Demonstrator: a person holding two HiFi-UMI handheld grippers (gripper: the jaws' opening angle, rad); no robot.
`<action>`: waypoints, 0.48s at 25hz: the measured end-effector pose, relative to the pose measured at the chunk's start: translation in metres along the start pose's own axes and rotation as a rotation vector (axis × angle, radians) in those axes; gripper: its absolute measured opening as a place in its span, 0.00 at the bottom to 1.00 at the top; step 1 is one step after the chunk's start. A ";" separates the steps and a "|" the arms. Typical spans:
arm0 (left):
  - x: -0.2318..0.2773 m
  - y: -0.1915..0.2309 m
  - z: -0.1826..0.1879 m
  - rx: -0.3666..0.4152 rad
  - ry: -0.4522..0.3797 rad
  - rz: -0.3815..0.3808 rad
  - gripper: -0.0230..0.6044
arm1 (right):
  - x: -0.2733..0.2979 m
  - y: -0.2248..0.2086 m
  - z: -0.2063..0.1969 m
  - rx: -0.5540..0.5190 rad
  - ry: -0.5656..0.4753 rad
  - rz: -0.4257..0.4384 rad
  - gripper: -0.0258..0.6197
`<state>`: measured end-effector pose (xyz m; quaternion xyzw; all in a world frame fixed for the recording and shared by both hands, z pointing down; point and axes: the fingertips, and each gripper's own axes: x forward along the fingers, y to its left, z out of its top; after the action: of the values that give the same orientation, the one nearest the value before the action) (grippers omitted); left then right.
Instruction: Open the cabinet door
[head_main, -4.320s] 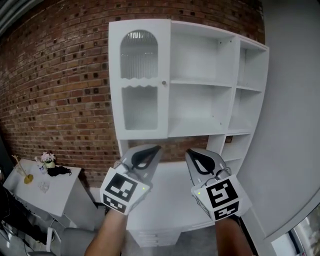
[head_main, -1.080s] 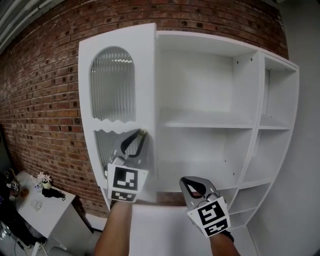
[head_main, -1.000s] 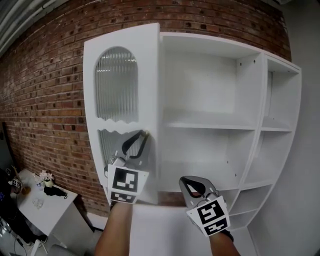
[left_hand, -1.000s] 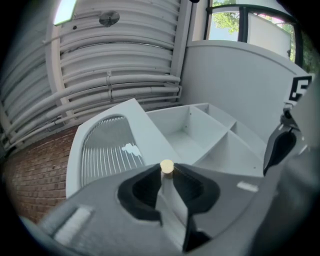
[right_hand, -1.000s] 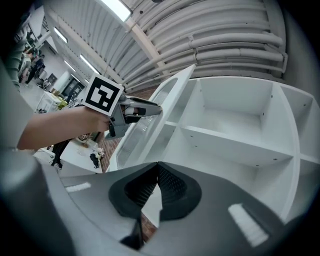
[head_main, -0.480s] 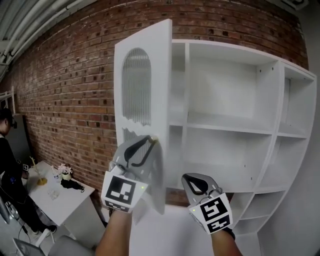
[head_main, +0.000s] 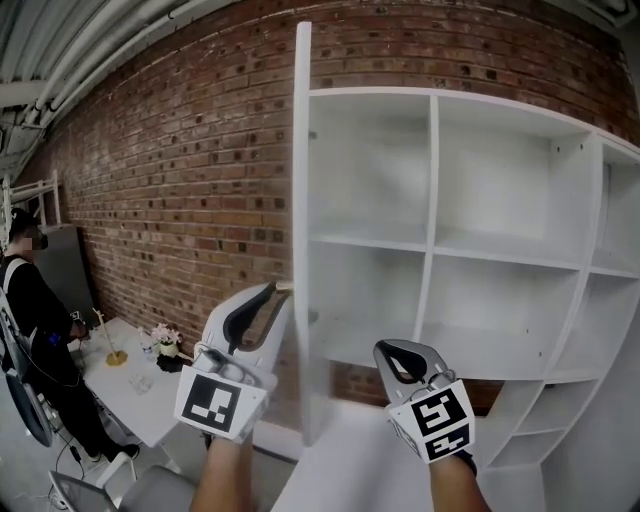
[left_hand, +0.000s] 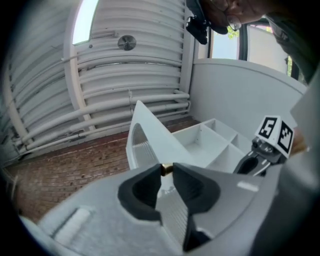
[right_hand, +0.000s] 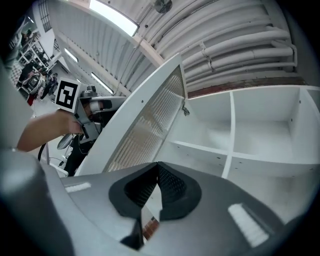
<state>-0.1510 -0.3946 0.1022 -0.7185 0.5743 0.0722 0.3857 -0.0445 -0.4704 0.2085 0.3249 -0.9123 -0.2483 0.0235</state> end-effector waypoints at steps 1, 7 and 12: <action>-0.011 0.016 -0.003 -0.007 0.009 0.017 0.16 | 0.006 0.011 0.006 0.001 -0.006 0.009 0.05; -0.068 0.100 -0.024 0.039 0.108 0.103 0.04 | 0.043 0.094 0.046 -0.010 -0.039 0.089 0.05; -0.109 0.139 -0.031 0.033 0.175 0.099 0.04 | 0.071 0.144 0.076 -0.012 -0.059 0.134 0.05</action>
<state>-0.3199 -0.3367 0.1176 -0.6865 0.6415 0.0186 0.3419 -0.1998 -0.3837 0.2011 0.2553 -0.9308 -0.2611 0.0149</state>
